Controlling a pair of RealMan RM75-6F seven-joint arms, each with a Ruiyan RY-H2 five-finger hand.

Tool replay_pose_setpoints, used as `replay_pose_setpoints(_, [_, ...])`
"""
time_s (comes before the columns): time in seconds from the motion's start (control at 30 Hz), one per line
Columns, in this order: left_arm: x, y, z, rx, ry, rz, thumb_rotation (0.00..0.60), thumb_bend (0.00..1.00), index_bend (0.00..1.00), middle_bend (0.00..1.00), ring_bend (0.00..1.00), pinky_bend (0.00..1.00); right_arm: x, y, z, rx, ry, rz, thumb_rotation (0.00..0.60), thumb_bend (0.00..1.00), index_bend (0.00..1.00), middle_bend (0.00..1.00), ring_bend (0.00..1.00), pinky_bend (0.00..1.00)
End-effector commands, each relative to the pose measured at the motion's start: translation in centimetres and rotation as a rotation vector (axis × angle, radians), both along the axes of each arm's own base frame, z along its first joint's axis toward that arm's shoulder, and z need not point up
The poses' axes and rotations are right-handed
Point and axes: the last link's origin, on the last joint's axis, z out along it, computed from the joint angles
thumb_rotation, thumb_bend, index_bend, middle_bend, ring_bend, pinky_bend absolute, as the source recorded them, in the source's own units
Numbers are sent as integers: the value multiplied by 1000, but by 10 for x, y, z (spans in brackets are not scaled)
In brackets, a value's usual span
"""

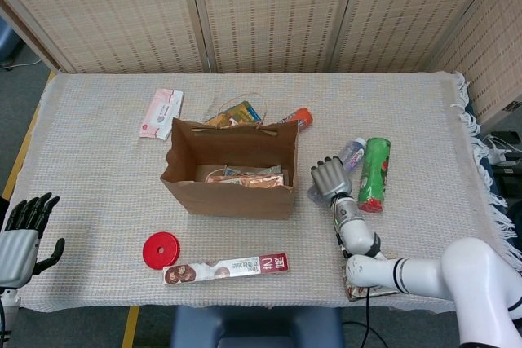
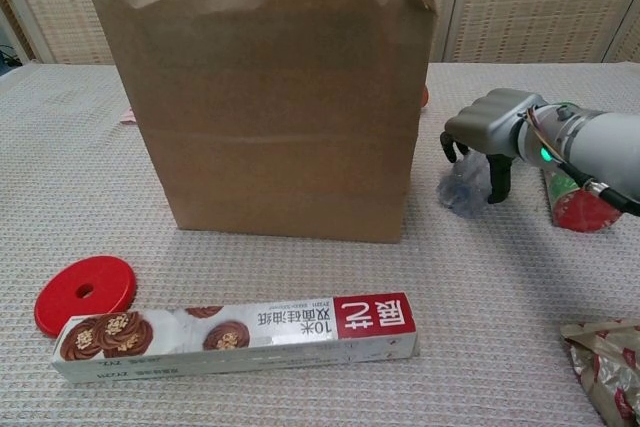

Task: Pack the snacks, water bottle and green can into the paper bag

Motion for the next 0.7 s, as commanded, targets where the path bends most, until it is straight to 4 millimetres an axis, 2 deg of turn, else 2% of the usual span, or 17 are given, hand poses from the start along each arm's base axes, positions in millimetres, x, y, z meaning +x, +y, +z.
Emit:
replay_pose_setpoints(0.03, [0, 0, 0, 0, -1, 0, 600, 445, 51, 0, 0, 0, 1, 1, 1, 0, -6, 7, 600, 321, 637, 572, 614, 653])
replay_pose_setpoints(0.23, [0, 0, 0, -1, 0, 0, 600, 445, 52, 0, 0, 0, 12, 7, 12, -12, -93, 64, 600, 339, 669, 597, 638, 669])
replay_pose_setpoints(0.37, [0, 0, 0, 1, 5, 0, 600, 445, 52, 0, 0, 0, 21, 9, 32, -53, -179, 119, 600, 339, 670, 597, 637, 669])
replay_pose_setpoints(0.57, [0, -1, 0, 4, 9, 0, 600, 445, 52, 0, 0, 0, 33, 15, 81, -141, -276, 173, 600, 339, 670, 597, 637, 669])
replay_pose_setpoints(0.7, [1, -1, 0, 7, 13, 1, 600, 445, 51, 0, 0, 0, 43, 19, 128, -222, -334, 220, 600, 339, 672, 598, 638, 668])
